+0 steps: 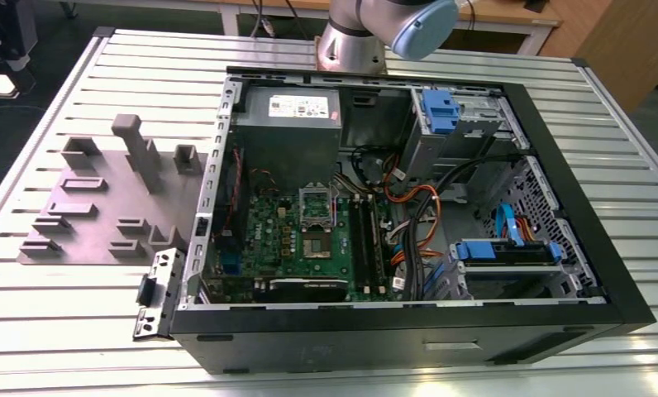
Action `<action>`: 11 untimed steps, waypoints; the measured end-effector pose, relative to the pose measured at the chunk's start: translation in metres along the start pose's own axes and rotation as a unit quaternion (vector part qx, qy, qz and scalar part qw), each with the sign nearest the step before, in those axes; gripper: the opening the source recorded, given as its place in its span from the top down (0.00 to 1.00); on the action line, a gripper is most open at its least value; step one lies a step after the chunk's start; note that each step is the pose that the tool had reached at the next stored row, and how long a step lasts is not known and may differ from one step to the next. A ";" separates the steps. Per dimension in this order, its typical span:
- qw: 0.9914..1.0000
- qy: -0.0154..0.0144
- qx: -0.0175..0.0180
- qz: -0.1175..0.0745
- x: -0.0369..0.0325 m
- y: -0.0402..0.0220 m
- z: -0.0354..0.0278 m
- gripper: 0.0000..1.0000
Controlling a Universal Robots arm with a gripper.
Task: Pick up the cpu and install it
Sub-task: 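Pick up the cpu and move it towards the insertion slot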
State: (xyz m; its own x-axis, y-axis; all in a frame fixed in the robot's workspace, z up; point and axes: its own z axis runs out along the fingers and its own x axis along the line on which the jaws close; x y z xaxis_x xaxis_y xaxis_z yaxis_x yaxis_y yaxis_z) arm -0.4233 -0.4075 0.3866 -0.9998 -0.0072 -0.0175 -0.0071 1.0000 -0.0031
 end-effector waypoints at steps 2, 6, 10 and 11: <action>1.000 0.000 0.000 0.000 -0.0021 -0.0001 0.0002 0.53; 1.000 0.000 0.000 0.000 -0.0041 0.0000 0.0003 0.53; 1.000 0.000 0.000 0.000 -0.0046 -0.0009 0.0002 0.53; 1.000 0.000 0.000 0.000 -0.0045 -0.0015 0.0002 0.53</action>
State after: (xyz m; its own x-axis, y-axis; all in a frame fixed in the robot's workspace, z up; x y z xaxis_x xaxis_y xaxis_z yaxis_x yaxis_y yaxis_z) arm -0.4187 -0.4089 0.3864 -0.9998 -0.0073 -0.0176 -0.0072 1.0000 -0.0030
